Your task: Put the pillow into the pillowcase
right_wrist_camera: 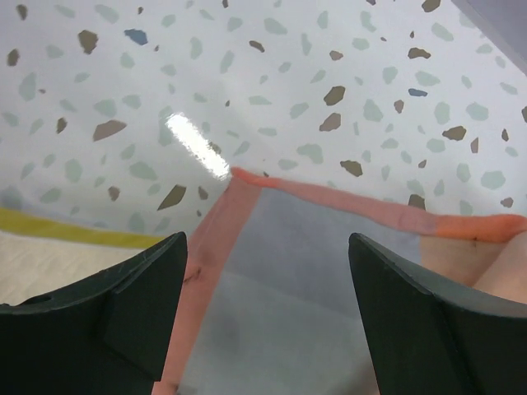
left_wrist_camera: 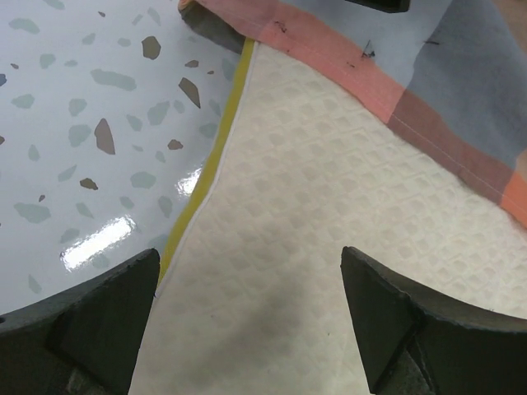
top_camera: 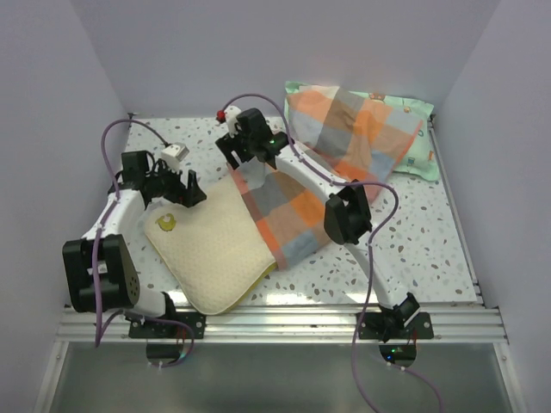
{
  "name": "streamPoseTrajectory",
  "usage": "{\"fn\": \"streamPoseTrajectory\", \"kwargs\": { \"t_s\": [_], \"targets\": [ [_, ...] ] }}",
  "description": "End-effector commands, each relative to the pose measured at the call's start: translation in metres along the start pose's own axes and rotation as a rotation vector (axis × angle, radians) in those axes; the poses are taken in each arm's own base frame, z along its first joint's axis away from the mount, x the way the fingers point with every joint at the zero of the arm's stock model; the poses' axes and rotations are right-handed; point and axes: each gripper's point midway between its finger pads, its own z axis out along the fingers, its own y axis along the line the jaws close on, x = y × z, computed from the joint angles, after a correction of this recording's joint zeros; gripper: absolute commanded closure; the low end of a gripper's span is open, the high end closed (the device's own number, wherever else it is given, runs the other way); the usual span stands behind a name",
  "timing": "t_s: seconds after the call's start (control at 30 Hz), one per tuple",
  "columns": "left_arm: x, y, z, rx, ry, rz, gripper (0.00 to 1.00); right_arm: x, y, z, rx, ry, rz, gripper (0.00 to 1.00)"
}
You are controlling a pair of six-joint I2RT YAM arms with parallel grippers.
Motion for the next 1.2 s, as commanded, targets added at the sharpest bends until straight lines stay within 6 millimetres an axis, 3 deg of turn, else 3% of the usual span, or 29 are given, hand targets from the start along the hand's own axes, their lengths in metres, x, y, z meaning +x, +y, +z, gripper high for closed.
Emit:
{"fn": "streamPoseTrajectory", "kwargs": {
  "t_s": [0.0, 0.17, 0.33, 0.43, 0.47, 0.6, 0.63, 0.73, 0.77, 0.8, 0.87, 0.9, 0.93, 1.0, 1.03, 1.13, 1.17],
  "targets": [
    [0.001, 0.019, 0.01, -0.044, -0.016, 0.004, 0.05, -0.029, -0.016, 0.015, 0.06, -0.131, 0.018, 0.18],
    [0.017, 0.04, 0.028, -0.068, 0.064, -0.048, 0.05, 0.026, -0.008, 0.046, 0.044, -0.025, -0.003, 0.16],
    [0.035, 0.041, 0.041, -0.037, 0.1, -0.087, 0.04, 0.051, 0.005, 0.057, -0.006, 0.026, -0.001, 0.12],
    [0.044, 0.045, 0.045, -0.042, 0.13, -0.104, 0.04, 0.062, 0.009, 0.064, -0.018, 0.051, -0.028, 0.2],
    [0.044, 0.048, 0.045, -0.049, 0.136, -0.106, 0.04, 0.074, 0.01, 0.071, -0.02, 0.073, -0.032, 0.21],
    [0.053, 0.057, 0.048, -0.079, 0.178, -0.115, 0.05, 0.102, 0.015, 0.075, -0.052, 0.162, -0.056, 0.46],
    [0.055, 0.058, 0.048, -0.085, 0.191, -0.122, 0.06, 0.1, 0.02, 0.074, -0.078, 0.161, -0.06, 0.51],
    [0.06, 0.054, 0.052, -0.051, 0.202, -0.139, 0.12, 0.1, 0.025, 0.066, -0.116, 0.169, -0.065, 0.89],
    [0.06, 0.052, 0.053, -0.034, 0.202, -0.137, 0.16, 0.097, 0.026, 0.062, -0.12, 0.167, -0.066, 1.0],
    [0.064, 0.05, 0.056, -0.02, 0.209, -0.149, 0.24, 0.08, 0.028, 0.051, -0.129, 0.141, -0.053, 1.0],
    [0.064, 0.04, 0.06, 0.043, 0.206, -0.165, 0.4, 0.069, 0.031, 0.039, -0.151, 0.124, -0.045, 1.0],
    [0.067, 0.035, 0.064, 0.081, 0.212, -0.171, 0.57, 0.058, 0.032, 0.032, -0.158, 0.101, -0.031, 1.0],
    [0.063, 0.022, 0.066, 0.155, 0.192, -0.182, 0.63, 0.035, 0.032, 0.015, -0.166, 0.059, -0.024, 1.0],
    [0.054, 0.002, 0.073, 0.233, 0.175, -0.143, 0.74, 0.011, 0.037, -0.004, -0.207, 0.013, 0.002, 1.0],
    [0.046, -0.018, 0.077, 0.313, 0.142, -0.114, 0.78, -0.012, 0.037, -0.021, -0.214, -0.032, 0.01, 1.0],
    [0.014, -0.051, 0.075, 0.426, 0.028, -0.004, 0.9, -0.046, 0.046, -0.056, -0.266, -0.096, 0.052, 1.0],
    [0.012, -0.067, 0.074, 0.465, 0.014, 0.001, 0.94, -0.054, 0.047, -0.065, -0.276, -0.111, 0.067, 1.0]
  ]
}}
